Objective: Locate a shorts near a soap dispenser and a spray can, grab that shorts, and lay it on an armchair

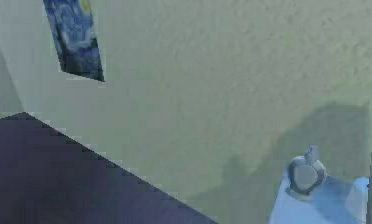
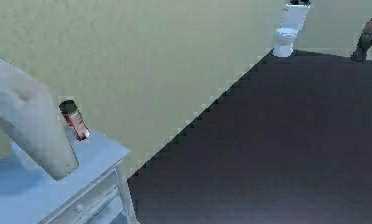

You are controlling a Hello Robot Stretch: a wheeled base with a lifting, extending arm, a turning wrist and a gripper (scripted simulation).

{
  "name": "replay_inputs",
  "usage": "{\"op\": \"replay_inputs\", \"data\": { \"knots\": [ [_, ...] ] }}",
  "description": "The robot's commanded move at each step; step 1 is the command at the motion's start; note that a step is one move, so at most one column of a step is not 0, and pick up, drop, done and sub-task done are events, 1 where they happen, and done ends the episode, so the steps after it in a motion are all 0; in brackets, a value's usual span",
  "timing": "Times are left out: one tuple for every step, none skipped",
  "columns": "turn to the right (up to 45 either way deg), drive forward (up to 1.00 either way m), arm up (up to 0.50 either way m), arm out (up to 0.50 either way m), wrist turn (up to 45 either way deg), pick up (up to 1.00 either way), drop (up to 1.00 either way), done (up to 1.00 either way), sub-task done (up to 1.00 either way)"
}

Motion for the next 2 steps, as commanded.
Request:
{"op": "replay_inputs", "data": {
  "knots": [
    [-30.0,0.0,0.0,0.0,0.0,0.0,0.0,0.0,0.0],
    [0.0,0.0,0.5,0.0,0.0,0.0,0.0,0.0,0.0]
  ]
}}
